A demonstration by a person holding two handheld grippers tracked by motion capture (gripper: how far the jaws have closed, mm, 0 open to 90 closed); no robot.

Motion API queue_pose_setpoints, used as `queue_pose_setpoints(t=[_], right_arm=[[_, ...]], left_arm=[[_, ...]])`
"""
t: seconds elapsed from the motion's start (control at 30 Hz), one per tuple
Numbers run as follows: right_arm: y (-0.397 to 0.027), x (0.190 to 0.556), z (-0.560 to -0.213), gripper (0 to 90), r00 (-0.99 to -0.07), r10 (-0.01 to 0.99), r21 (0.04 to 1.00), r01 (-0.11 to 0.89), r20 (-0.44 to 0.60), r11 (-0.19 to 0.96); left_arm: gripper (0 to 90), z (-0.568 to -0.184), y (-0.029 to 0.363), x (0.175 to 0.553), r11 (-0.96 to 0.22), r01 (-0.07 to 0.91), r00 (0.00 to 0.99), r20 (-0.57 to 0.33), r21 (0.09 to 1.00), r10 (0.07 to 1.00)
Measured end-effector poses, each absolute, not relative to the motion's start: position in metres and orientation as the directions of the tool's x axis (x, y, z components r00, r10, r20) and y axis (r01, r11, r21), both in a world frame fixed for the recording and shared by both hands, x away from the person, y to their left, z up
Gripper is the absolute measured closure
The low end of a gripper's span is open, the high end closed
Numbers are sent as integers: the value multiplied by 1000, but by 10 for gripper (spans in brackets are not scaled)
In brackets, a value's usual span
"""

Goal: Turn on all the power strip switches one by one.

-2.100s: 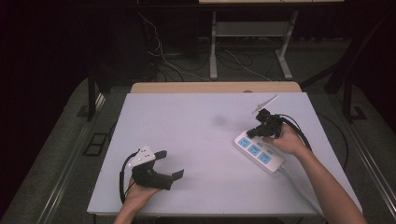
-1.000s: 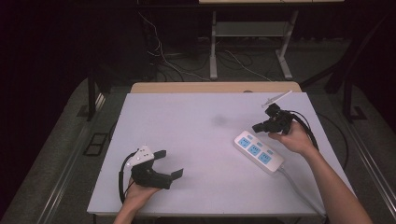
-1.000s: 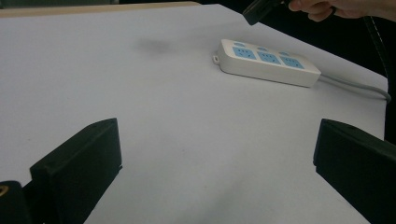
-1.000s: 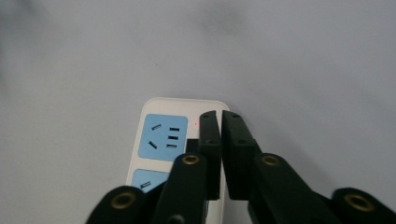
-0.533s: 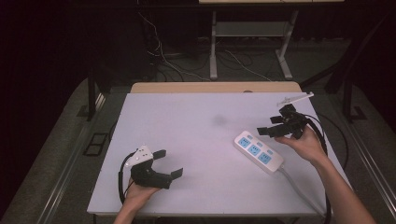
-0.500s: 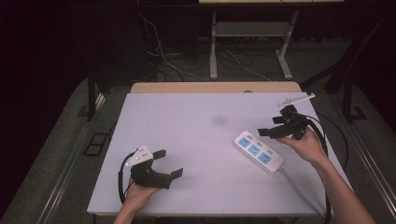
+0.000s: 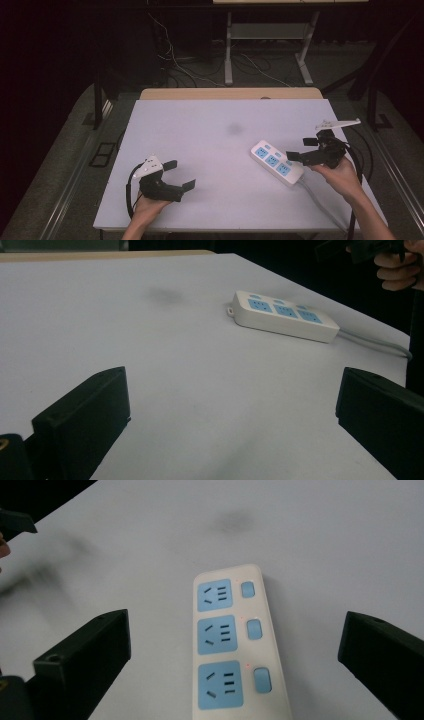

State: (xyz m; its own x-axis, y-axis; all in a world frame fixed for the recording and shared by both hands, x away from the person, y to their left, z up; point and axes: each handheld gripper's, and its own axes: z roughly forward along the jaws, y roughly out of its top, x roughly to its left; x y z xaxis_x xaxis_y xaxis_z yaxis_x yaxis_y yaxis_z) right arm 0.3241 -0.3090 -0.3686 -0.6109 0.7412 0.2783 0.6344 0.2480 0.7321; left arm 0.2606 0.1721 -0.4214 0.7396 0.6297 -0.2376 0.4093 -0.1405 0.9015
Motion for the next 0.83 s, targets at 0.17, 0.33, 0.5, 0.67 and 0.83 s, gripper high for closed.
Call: queue_pose_setpoints(t=[0.17, 0.33, 0.5, 0.67, 0.83], right_arm=[[-312, 305, -376, 4, -615, 734, 746, 625, 288, 231], [-314, 284, -386, 4, -612, 727, 771, 610, 312, 183], [-311, 265, -398, 4, -620, 725, 788, 590, 301, 177], [-306, 252, -406, 4, -628, 723, 794, 579, 289, 186], [-306, 246, -413, 4, -632, 718, 802, 570, 290, 178]], left_arm=[[0, -422, 171, 260, -143, 413, 739, -239, 900, 631], [0, -422, 171, 261, -153, 415, 738, -234, 897, 633], [0, -422, 171, 261, -154, 418, 738, -236, 896, 632], [0, -422, 171, 261, -156, 419, 739, -236, 895, 631], [0, -423, 171, 262, -161, 423, 739, -236, 892, 631]])
